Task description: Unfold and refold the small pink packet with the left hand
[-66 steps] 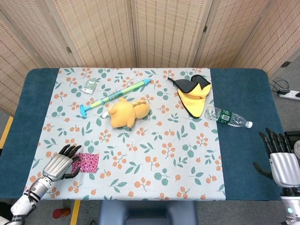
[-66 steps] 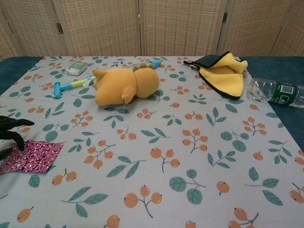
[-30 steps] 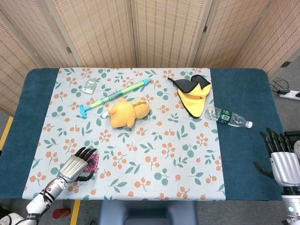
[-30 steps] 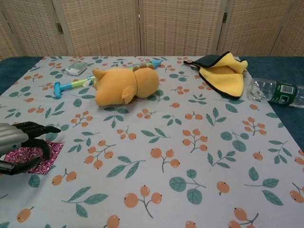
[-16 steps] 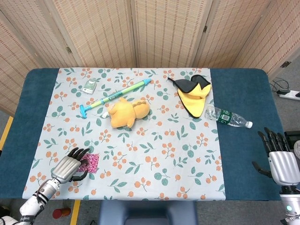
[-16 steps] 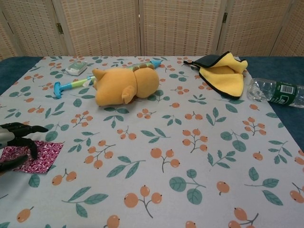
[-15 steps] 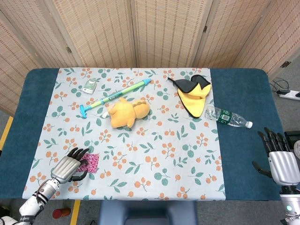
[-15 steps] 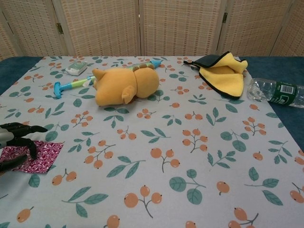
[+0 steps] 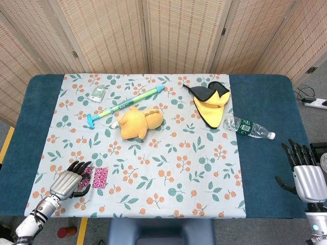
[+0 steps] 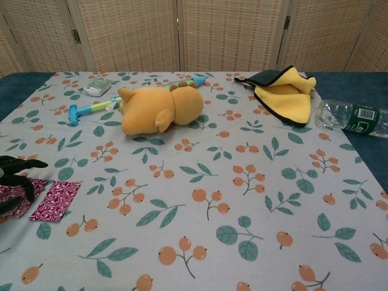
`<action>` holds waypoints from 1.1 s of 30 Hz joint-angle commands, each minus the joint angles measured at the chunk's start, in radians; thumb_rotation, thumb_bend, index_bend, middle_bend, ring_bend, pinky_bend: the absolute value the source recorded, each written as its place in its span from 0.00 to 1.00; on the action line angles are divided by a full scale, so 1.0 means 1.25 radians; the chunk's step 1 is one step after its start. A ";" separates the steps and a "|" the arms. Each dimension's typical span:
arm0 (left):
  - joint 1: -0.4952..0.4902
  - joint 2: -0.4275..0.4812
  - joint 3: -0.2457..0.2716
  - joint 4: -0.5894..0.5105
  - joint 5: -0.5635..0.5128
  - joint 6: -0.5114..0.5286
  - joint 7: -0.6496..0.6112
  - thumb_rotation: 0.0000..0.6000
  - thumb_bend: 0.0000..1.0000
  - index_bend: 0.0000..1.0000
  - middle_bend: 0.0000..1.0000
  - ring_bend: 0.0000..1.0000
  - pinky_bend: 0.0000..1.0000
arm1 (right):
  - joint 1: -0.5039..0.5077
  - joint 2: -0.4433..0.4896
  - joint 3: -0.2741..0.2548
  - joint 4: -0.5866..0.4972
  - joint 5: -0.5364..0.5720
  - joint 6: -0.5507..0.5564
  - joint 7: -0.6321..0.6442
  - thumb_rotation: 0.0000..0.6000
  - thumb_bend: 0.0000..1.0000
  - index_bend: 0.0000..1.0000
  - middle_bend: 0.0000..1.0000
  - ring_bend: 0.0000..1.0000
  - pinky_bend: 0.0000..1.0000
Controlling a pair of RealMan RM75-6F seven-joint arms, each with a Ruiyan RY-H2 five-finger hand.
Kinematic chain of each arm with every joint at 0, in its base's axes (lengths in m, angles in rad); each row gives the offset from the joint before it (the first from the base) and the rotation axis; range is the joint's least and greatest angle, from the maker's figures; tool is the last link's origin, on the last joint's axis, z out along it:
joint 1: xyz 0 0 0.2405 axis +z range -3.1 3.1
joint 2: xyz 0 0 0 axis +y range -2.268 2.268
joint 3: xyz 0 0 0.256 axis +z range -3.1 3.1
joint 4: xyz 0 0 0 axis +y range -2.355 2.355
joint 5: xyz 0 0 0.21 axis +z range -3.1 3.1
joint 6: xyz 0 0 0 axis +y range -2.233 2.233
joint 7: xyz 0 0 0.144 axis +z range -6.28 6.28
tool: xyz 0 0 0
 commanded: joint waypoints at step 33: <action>0.031 0.007 -0.014 0.056 -0.039 0.001 -0.063 0.19 0.53 0.35 0.00 0.00 0.00 | -0.001 0.000 -0.002 -0.006 -0.004 0.002 -0.005 1.00 0.25 0.00 0.00 0.00 0.00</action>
